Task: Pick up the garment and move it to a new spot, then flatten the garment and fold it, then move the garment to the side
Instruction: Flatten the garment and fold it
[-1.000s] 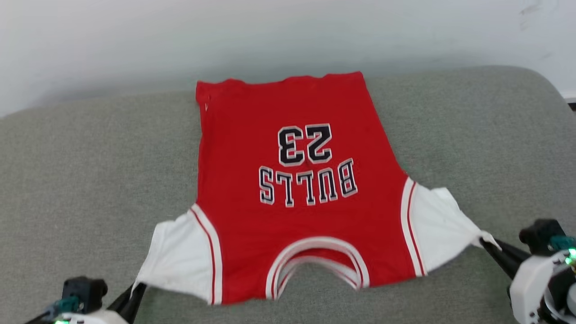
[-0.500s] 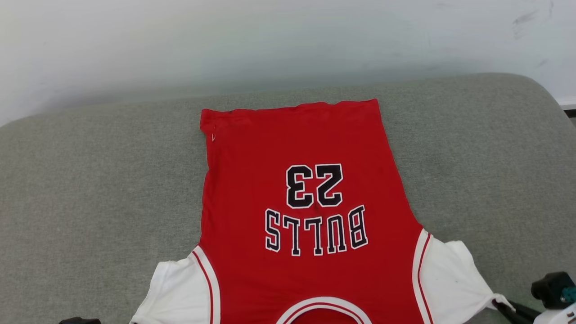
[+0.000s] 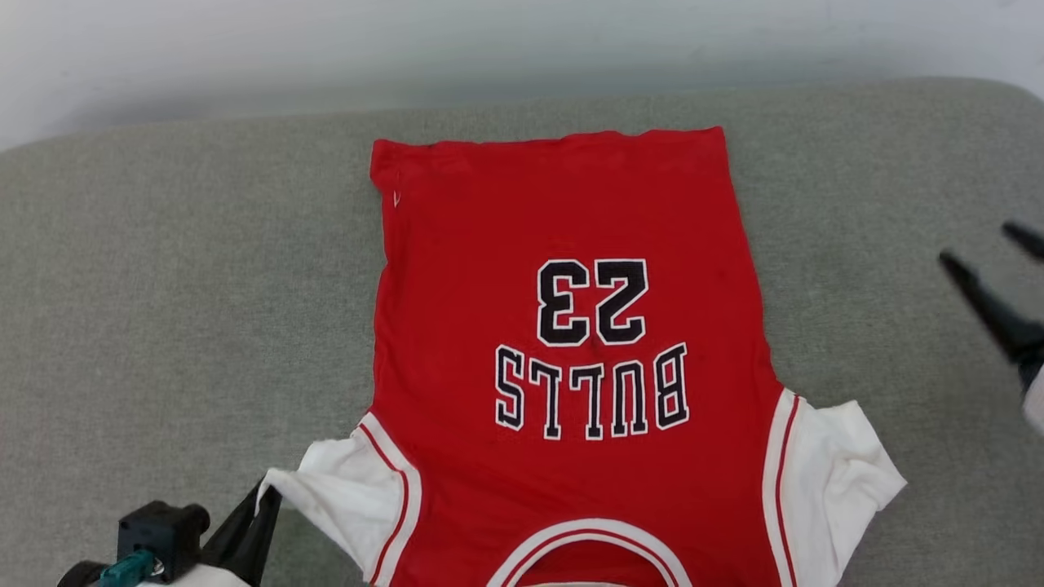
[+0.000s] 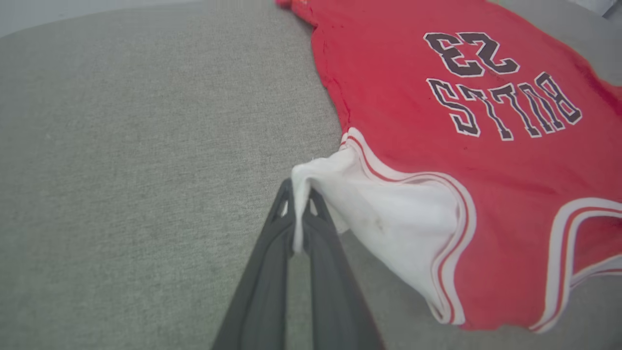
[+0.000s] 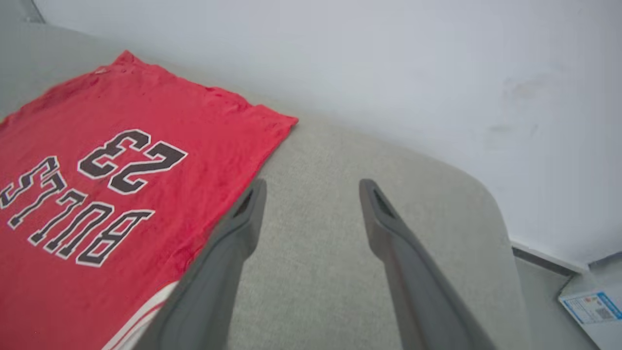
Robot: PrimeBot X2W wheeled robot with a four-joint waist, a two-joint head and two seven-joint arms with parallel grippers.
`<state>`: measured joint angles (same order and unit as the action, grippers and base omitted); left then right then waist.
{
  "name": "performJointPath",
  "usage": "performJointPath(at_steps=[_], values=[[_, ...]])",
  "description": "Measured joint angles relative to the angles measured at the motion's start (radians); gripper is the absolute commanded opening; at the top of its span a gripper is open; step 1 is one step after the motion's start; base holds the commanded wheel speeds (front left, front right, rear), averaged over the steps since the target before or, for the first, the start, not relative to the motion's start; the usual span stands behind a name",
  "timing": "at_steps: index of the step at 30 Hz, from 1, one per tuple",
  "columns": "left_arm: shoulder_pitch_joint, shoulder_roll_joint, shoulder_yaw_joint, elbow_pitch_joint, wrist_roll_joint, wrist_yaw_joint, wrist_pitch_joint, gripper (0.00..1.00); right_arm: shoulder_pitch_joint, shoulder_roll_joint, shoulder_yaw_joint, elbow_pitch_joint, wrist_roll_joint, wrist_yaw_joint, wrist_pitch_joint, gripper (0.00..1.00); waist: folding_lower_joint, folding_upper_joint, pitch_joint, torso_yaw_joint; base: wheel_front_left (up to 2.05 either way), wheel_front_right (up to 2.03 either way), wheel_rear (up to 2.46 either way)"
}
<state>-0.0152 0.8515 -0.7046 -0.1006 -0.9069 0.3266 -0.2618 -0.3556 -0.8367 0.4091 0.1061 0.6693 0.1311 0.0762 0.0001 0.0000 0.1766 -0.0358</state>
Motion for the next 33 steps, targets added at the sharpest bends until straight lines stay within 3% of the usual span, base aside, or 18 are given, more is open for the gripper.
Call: performJointPath(at_steps=[3, 6, 12, 21, 27, 33], values=[[-0.033, -0.016, 0.012, -0.037, 0.031, 0.008, -0.001, 0.0, -0.106, 0.018, -0.122, -0.041, -0.015, 0.0, 0.077, 1.0, 0.0, 0.0, 0.044, 0.016, 0.0, 0.0, 0.0], [-0.071, -0.03, 0.016, -0.067, 0.065, 0.011, -0.001, 0.0, -0.213, 0.04, -0.164, -0.075, -0.026, 0.0, 0.187, 1.0, 0.0001, 0.0, 0.093, 0.038, 0.0, 0.0, 0.0], [-0.132, -0.053, 0.023, -0.107, 0.124, 0.018, -0.001, 0.0, -0.466, 0.057, -0.128, -0.038, -0.012, 0.0, 0.516, 1.0, 0.0001, 0.0, 0.201, 0.093, 0.0, 0.0, 0.0], [-0.213, -0.094, 0.024, -0.157, 0.195, 0.025, -0.001, 0.0, -0.804, 0.095, -0.056, 0.166, -0.003, 0.0, 0.989, 1.0, 0.0002, 0.0, 0.356, 0.177, 0.0, 0.0, 0.0], [-0.271, -0.137, 0.007, -0.166, 0.237, 0.011, -0.001, 0.0, -0.918, 0.154, -0.084, 0.262, -0.041, 0.0, 1.082, 1.0, 0.0002, 0.0, 0.457, 0.231, 0.0, 0.0, 0.0], [-0.302, -0.16, 0.011, -0.17, 0.263, 0.009, -0.001, 0.0, -0.934, 0.199, -0.09, 0.322, -0.089, 0.0, 1.133, 1.0, 0.0002, 0.0, 0.535, 0.275, 0.0, 0.0, 0.0]])
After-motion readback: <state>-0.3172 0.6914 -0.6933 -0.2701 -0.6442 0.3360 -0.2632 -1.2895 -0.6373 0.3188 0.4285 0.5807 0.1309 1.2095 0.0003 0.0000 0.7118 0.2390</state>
